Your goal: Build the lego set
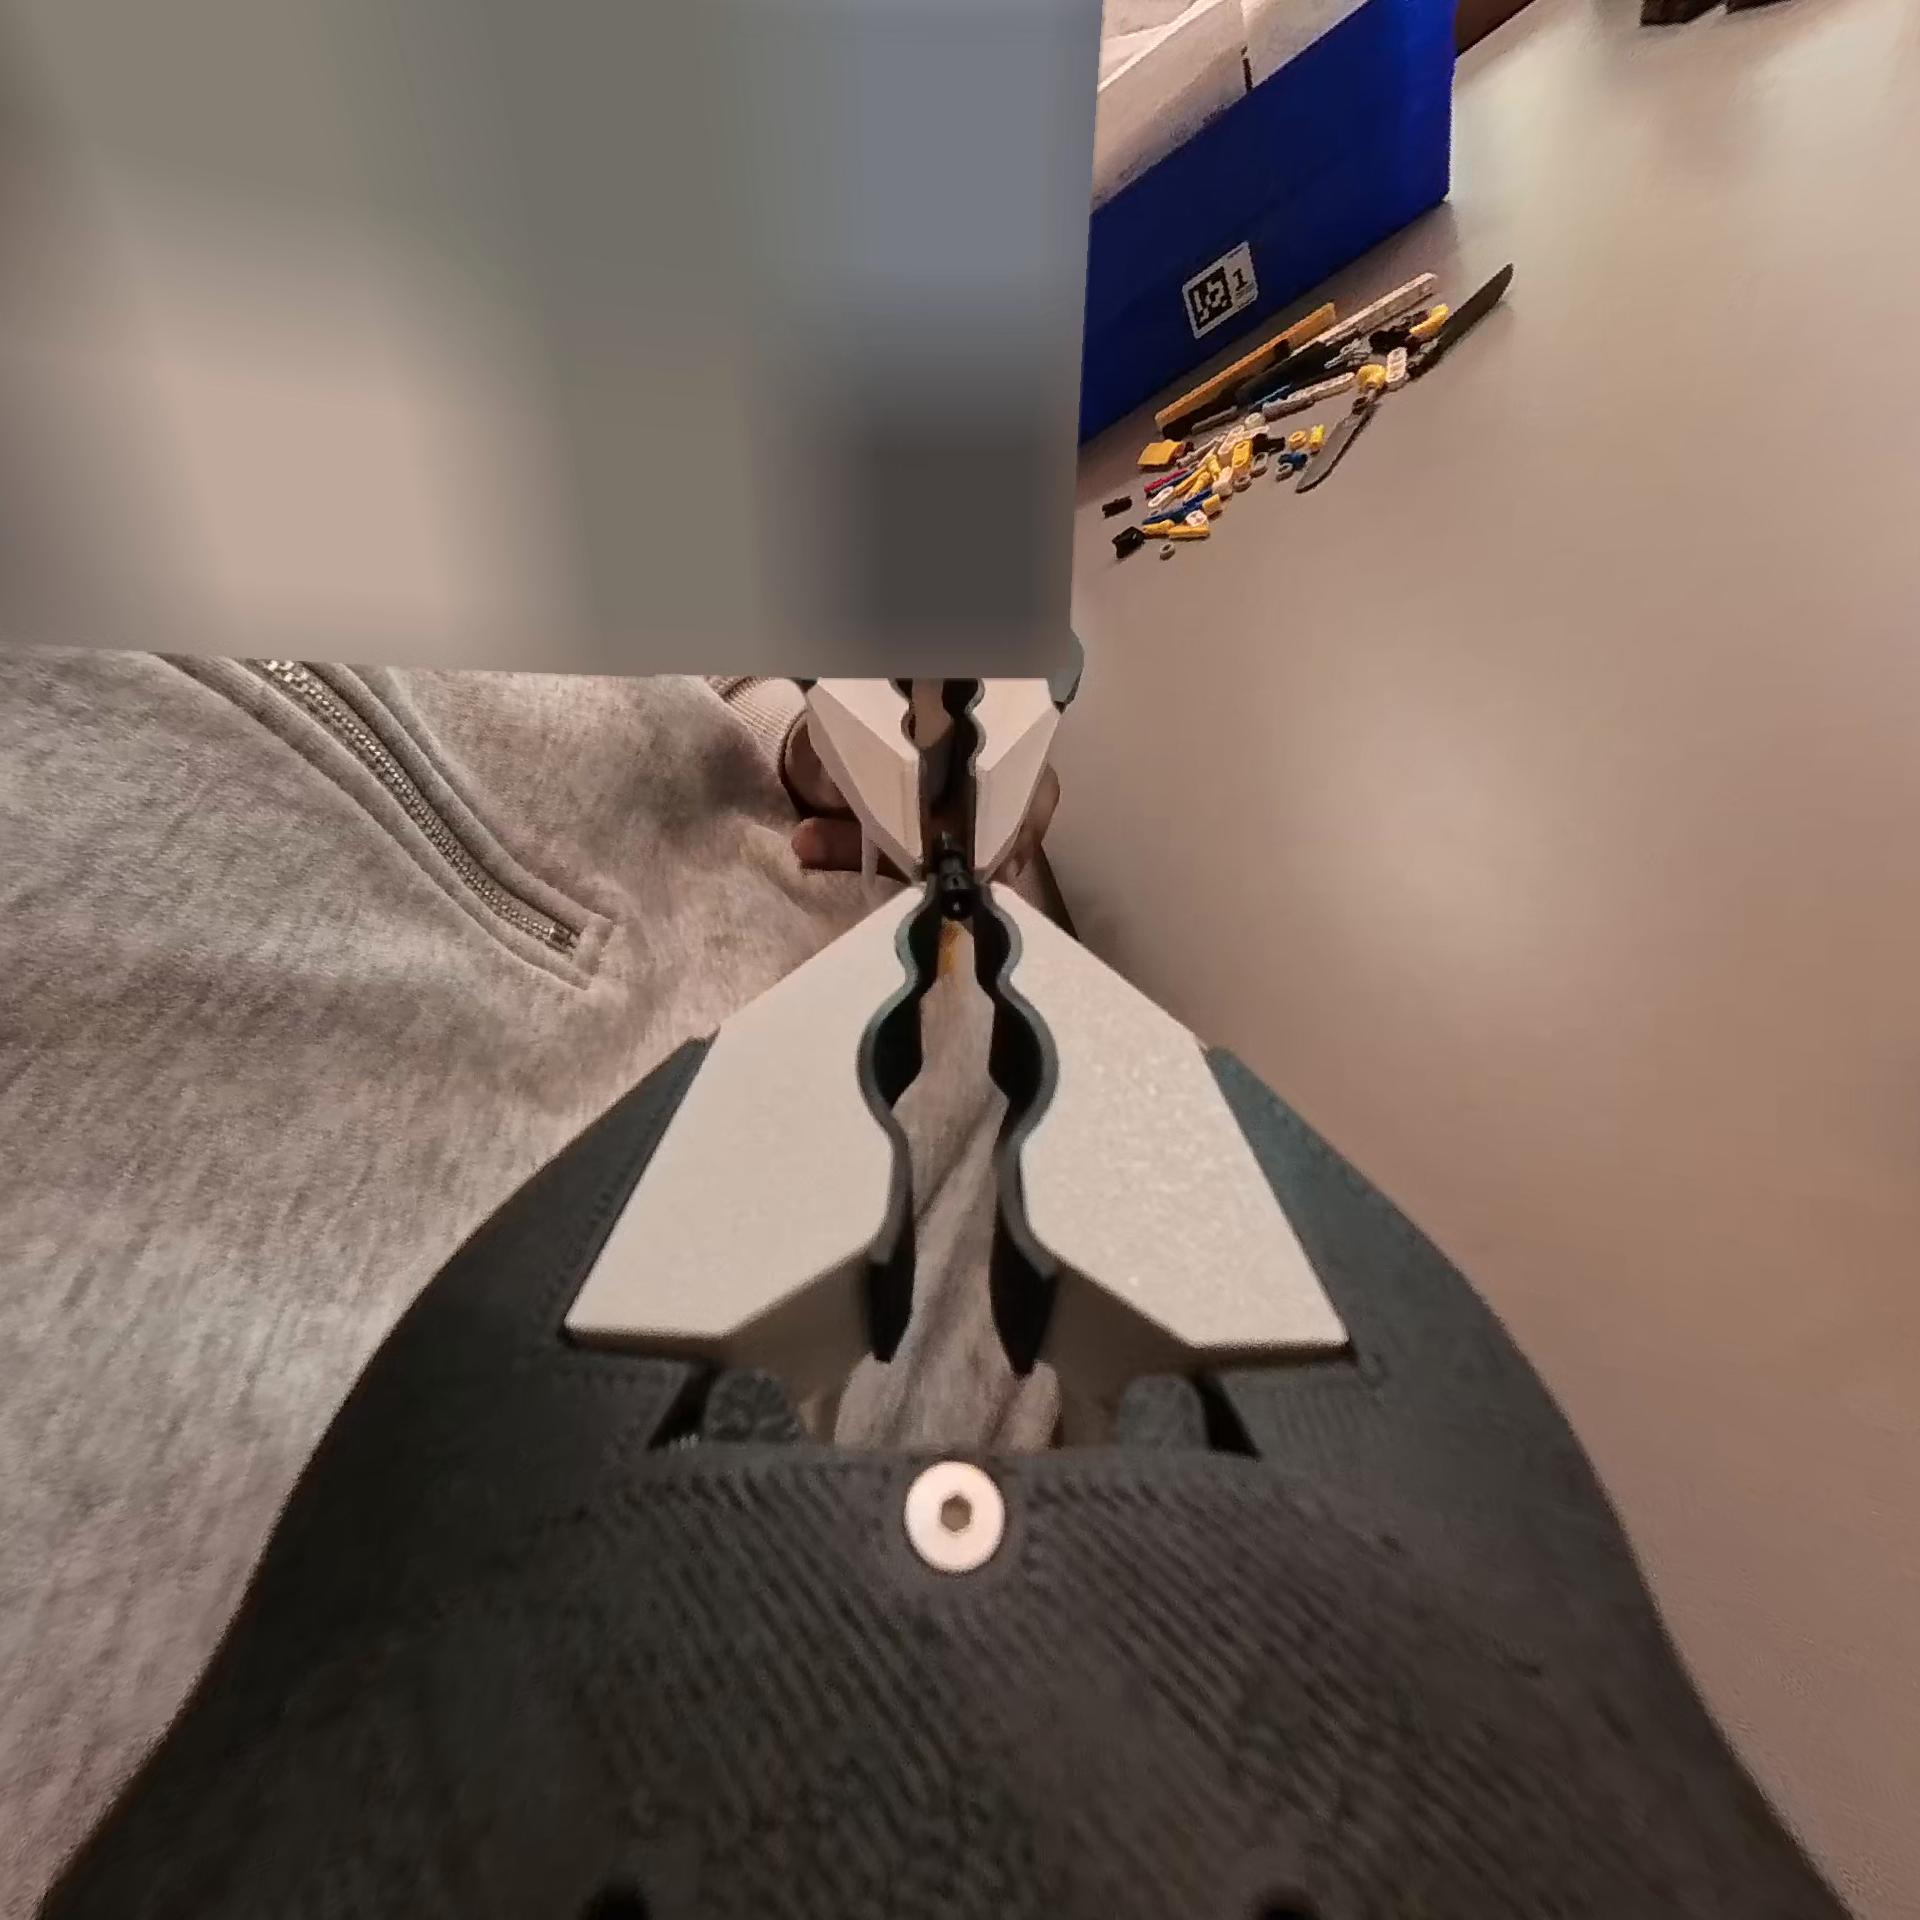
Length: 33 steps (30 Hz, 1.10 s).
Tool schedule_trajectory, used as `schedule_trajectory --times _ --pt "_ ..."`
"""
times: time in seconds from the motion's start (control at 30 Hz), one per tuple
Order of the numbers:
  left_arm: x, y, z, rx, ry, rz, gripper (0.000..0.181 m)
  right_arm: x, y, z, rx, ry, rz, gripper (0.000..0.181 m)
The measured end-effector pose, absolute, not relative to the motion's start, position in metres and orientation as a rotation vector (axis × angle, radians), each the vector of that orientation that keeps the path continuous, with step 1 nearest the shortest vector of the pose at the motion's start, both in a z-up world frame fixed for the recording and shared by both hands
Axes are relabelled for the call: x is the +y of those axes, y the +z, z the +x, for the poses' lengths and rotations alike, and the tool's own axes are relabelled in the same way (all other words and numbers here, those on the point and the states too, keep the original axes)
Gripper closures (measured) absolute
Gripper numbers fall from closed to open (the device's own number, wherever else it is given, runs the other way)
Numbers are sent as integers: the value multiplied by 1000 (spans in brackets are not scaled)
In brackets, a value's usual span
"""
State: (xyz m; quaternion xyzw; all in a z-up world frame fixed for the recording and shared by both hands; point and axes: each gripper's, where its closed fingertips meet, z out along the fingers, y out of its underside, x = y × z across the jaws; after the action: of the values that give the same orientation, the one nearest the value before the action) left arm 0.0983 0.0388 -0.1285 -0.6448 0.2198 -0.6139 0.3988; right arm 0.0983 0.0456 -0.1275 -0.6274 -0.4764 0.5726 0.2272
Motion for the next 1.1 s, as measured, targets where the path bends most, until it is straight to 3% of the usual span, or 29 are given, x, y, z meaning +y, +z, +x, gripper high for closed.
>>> schedule_trajectory --times 1.1 --pt "35 -135 100 602 -1602 -1709 176 37 -137 98 -1177 1696 -1707 177"
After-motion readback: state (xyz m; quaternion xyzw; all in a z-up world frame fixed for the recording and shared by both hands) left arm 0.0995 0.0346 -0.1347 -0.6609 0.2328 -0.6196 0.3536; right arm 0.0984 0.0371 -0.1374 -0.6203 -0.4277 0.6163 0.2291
